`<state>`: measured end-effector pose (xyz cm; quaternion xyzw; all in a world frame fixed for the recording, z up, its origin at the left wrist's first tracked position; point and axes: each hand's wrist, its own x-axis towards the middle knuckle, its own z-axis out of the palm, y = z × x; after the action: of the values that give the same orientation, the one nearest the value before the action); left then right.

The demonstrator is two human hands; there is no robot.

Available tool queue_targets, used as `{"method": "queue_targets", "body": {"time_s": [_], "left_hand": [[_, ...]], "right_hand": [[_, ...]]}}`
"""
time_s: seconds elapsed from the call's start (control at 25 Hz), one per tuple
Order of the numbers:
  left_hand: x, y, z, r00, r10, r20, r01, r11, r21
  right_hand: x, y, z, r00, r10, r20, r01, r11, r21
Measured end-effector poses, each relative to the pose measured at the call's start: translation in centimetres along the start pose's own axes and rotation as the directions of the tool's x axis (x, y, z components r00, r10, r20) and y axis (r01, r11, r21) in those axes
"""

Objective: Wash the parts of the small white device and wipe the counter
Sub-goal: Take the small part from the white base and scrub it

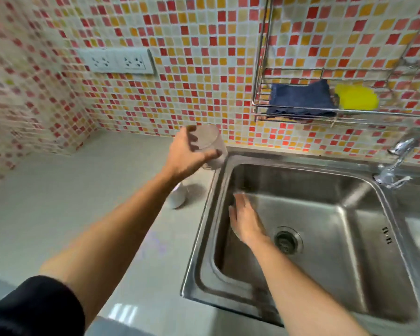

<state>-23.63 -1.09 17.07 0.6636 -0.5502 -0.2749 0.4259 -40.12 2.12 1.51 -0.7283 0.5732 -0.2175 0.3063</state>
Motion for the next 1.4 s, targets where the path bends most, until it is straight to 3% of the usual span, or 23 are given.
{"method": "queue_targets", "body": {"time_s": [0.16,0.28,0.44,0.64,0.84,0.96,1.04,1.2,1.4], "left_hand": [[2.5,-5.8,-10.0,0.995,-0.009,-0.095,0.019,0.995,0.103],[4.0,-11.4,-13.4,0.989,-0.107,-0.098,0.124,0.974,0.187],[4.2,-18.5,-14.7,0.967,-0.253,-0.039,0.254,0.936,0.245],[3.1,-22.4,-13.8,0.953,-0.289,0.089,0.26,0.934,0.247],[3.1,-22.2,-14.1,0.93,-0.313,0.193,0.255,0.927,0.275],[3.1,-19.9,-14.5,0.988,-0.07,0.137,0.026,0.953,0.303],[3.6,-18.1,-14.0,0.977,0.133,0.166,-0.179,0.936,0.301],[4.2,-16.1,-12.2,0.821,0.289,0.492,-0.487,0.804,0.341],[4.8,-16.1,-11.3,0.724,0.317,0.612,-0.599,0.728,0.332]], "right_hand": [[0.6,-4.3,7.9,0.995,-0.064,0.077,0.075,0.985,-0.156],[0.5,-5.6,10.8,0.999,-0.007,0.044,0.017,0.969,-0.247],[0.4,-6.1,13.0,0.997,0.072,0.001,-0.067,0.939,-0.338],[0.5,-6.2,12.9,0.995,0.095,0.026,-0.073,0.888,-0.454],[0.8,-6.4,12.2,0.997,0.077,0.015,-0.066,0.929,-0.363],[2.3,-7.5,10.8,0.993,0.083,-0.085,-0.091,0.992,-0.09],[3.7,-9.1,10.1,0.99,0.065,-0.129,-0.055,0.996,0.076],[5.5,-12.0,9.5,1.0,0.0,-0.019,0.003,0.987,0.163],[6.1,-13.1,10.1,1.0,-0.023,-0.021,0.026,0.982,0.185]]}}
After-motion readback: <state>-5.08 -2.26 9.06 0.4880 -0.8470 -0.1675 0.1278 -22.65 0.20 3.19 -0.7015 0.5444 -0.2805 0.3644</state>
